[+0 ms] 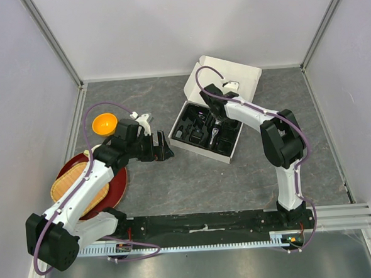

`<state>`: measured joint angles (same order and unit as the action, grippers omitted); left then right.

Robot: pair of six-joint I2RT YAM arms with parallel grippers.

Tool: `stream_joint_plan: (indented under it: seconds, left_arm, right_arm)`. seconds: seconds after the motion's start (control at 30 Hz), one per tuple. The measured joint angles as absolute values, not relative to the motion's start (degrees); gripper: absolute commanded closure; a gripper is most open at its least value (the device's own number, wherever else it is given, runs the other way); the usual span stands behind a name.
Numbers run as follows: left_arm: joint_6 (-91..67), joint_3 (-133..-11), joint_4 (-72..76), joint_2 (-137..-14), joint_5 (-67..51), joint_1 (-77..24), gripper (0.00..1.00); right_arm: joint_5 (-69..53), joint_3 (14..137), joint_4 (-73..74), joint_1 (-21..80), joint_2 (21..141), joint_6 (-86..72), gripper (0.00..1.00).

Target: Sort the hair-cutting tools

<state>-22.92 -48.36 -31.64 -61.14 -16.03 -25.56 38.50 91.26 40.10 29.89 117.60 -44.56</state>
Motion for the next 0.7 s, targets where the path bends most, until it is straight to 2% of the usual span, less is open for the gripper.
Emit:
stream_joint_plan:
  seconds: [0.7]
  left_arm:
    - [-22.92, -48.36, -31.64, -61.14, -15.27, -25.56, 0.07]
  right_arm:
    - [39.09, 88.82, 36.56, 29.87, 117.43, -45.67, 0.72]
